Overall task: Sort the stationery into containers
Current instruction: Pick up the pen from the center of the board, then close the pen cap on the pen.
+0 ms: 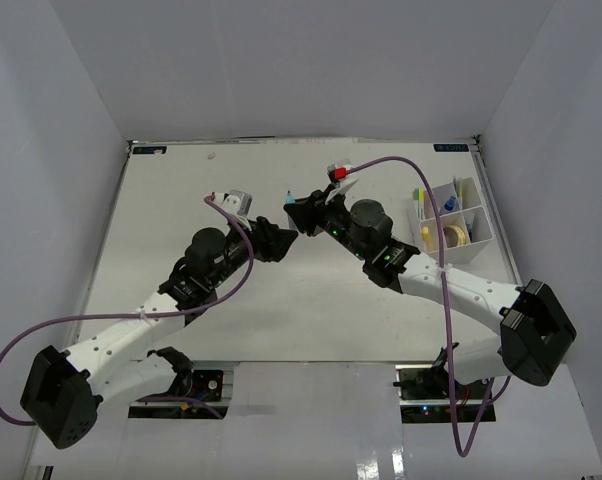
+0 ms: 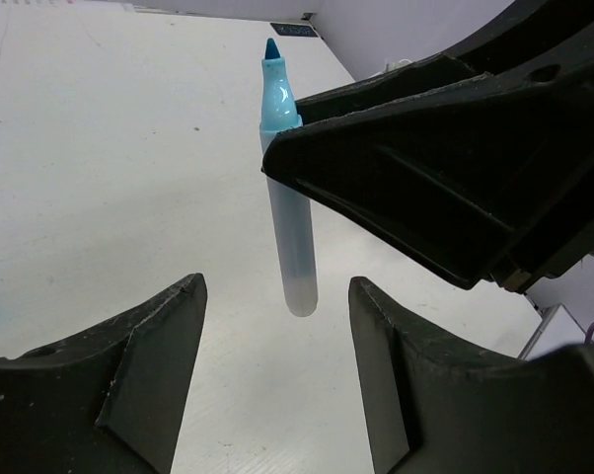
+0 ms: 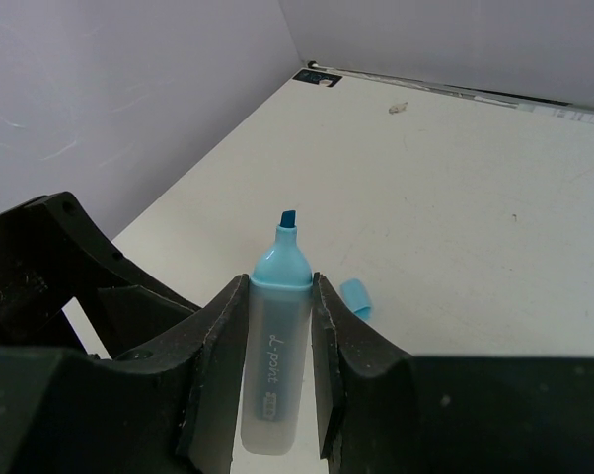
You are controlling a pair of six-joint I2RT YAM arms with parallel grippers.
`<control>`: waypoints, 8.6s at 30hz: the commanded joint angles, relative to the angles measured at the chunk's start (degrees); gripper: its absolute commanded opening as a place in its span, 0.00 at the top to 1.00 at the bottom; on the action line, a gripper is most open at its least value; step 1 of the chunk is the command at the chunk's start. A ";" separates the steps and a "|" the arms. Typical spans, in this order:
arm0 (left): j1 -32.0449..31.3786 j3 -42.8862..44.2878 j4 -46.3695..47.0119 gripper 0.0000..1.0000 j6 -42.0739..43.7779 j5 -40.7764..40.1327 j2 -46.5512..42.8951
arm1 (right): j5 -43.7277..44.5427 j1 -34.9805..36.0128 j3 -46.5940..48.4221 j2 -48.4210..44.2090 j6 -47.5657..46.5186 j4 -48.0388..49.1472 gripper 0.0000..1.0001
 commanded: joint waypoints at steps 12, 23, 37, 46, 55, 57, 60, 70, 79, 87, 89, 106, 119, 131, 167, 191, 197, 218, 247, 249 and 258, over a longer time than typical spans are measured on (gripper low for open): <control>-0.52 3.78 6.22 0.35 0.42 2.18 4.68 | -1.03 0.19 -1.62 -2.52 0.99 5.77 0.92; -0.52 5.10 7.81 0.45 -0.19 3.05 6.97 | -1.56 0.27 -2.50 -2.52 1.87 6.92 0.92; -0.61 4.48 7.81 0.73 0.68 2.27 6.88 | -2.52 0.19 -2.85 -2.25 2.40 6.48 0.86; -0.61 1.76 7.28 0.96 0.16 1.30 5.39 | -1.03 0.19 -3.20 -3.66 1.61 4.19 0.59; -0.61 0.62 3.68 1.00 -0.81 -1.34 5.21 | 1.17 -0.86 -2.76 -6.56 -1.03 -0.72 0.24; -0.61 0.53 2.63 1.00 -1.25 -3.71 5.30 | 1.43 -1.39 -2.94 -7.44 -1.29 -1.60 0.19; -0.26 0.35 0.43 1.00 -2.21 -6.25 5.56 | 1.79 -2.36 -3.12 -8.58 -1.82 -4.06 0.15; 15.64 5.79 -15.30 1.00 -5.39 -3.45 10.83 | 2.05 -6.66 -6.54 -13.85 -6.12 -11.27 0.12; 22.50 19.59 -25.76 1.00 9.36 -4.06 25.32 | -3.57 -9.65 -10.85 -17.02 -9.64 -13.21 0.12; 23.56 24.61 -22.17 1.00 16.41 -2.31 35.62 | -6.65 -12.02 -13.40 -19.57 -10.70 -13.30 0.12; 23.56 22.87 -18.06 1.00 18.07 1.54 35.19 | -10.32 -12.20 -12.27 -18.87 -12.53 -15.65 0.13; 23.56 17.31 -13.28 1.00 17.39 0.34 24.47 | -22.29 -11.42 1.53 -5.10 -18.78 -29.02 0.16; 23.56 4.93 -15.04 1.00 15.63 -5.64 -1.46 | -23.27 -4.21 24.73 23.39 -30.03 -32.28 0.20; 23.56 3.25 -14.61 1.00 12.55 -13.21 -6.22 | -18.26 -0.43 39.14 43.61 -31.53 -26.57 0.30; 23.38 3.43 -14.16 1.00 11.93 -7.32 -5.07 | -3.94 -0.16 28.54 41.72 -25.38 -23.48 0.73; 23.38 4.22 -15.13 1.00 11.41 -3.36 -3.93 | -3.31 -0.16 11.20 26.31 -17.99 -55.48 0.40; 23.38 4.22 -15.22 1.00 11.58 -3.27 -4.28 | -2.96 -0.69 18.06 29.73 -15.10 -60.40 0.38; 22.68 4.39 -15.40 1.00 11.67 -3.27 -4.72 | -0.41 -1.31 32.91 37.29 -9.21 -65.86 0.41; 22.42 3.69 -12.94 1.00 14.83 9.63 -5.60 | 1.34 -0.87 33.36 25.62 -9.29 -64.63 0.78; 22.42 3.60 -12.32 1.00 15.88 14.46 -5.86 | 2.84 -0.87 34.32 22.10 -9.38 -64.01 0.81; 21.63 1.85 -7.14 1.00 19.05 31.51 -6.83 | 3.81 -0.95 36.96 10.32 -9.65 -51.63 0.84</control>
